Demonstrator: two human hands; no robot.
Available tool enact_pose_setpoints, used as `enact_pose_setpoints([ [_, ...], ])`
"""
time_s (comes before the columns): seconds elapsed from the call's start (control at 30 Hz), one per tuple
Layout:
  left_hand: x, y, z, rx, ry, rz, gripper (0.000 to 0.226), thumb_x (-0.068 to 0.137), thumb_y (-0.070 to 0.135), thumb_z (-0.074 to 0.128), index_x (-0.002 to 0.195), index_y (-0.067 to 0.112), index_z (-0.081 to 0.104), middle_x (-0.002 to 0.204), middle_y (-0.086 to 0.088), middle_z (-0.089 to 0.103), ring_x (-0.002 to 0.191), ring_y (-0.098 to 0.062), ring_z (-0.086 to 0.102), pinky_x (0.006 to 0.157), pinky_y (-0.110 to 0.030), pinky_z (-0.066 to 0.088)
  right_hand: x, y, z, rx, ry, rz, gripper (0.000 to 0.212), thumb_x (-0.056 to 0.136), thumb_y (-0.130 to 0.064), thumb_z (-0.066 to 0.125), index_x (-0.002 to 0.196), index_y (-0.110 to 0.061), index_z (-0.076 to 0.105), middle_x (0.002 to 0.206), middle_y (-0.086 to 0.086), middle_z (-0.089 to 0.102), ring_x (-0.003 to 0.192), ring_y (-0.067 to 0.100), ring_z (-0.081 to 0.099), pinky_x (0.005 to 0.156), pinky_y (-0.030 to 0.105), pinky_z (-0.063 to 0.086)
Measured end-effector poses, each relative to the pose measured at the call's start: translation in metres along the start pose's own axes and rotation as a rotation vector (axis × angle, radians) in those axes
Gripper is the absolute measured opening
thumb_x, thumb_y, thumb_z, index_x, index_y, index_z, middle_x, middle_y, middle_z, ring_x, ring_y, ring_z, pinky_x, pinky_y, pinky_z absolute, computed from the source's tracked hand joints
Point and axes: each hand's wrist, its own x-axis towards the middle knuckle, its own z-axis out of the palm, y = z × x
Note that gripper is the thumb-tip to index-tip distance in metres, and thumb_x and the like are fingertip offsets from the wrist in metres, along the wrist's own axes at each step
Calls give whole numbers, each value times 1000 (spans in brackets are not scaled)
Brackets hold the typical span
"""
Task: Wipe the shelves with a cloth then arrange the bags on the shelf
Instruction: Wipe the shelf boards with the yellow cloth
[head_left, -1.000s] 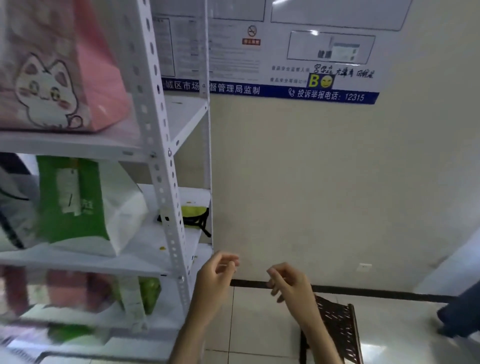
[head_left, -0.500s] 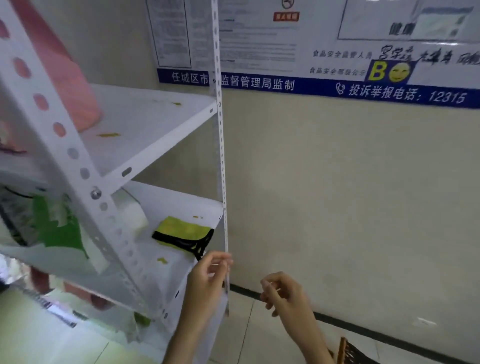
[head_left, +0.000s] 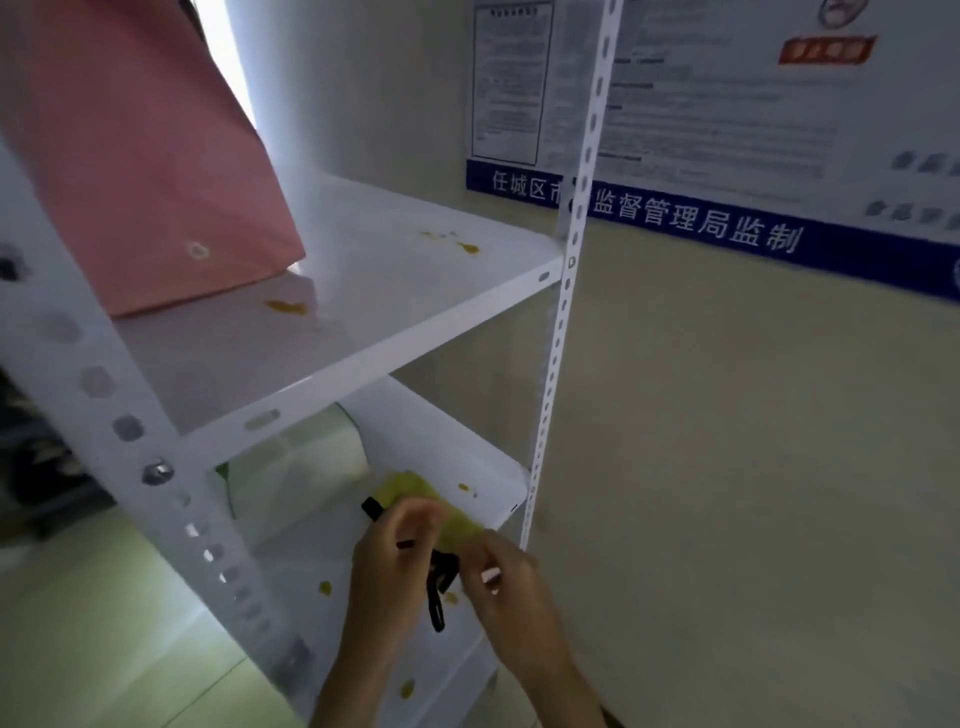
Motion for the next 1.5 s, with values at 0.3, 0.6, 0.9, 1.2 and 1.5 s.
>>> enact_pose_setpoints([
  [0.3,63,-13,-3,37,285,-30,21,95,8,63,85,25,71,88,24,71,86,5,66,80,-25,55,96,20,75,-407,-235,-279,49,99,-36,45,148,-37,44,152,-10,48,137,17,44,110,33,40],
  [0.6,87,-26,-3,-50,430,-127,35,94,6,63,82,37,73,92,9,76,92,-15,71,91,-48,58,106,38,78,-582,-286,-420,47,74,-34,54,119,-32,65,126,-2,68,100,18,70,75,30,57],
  [0.9,49,-25,15,48,624,-178,37,96,-2,56,83,30,70,88,7,76,82,-15,72,76,-38,59,121,62,36,-366,-434,-621,56,69,-16,49,117,-39,68,114,-14,71,93,17,68,74,30,57],
  [1.2,-26,-25,62,110,785,-289,24,98,1,59,85,19,70,86,7,75,77,-8,71,67,-24,57,185,56,-1,-420,-321,-557,58,84,-7,63,138,-24,57,130,-1,60,116,27,55,81,43,54],
  [1.5,-55,-19,65,214,942,-273,23,96,6,61,88,25,71,92,8,75,88,-12,72,75,-33,60,146,90,1,-604,-305,-592,65,63,-13,84,126,-21,68,125,3,69,100,31,65,67,43,52],
])
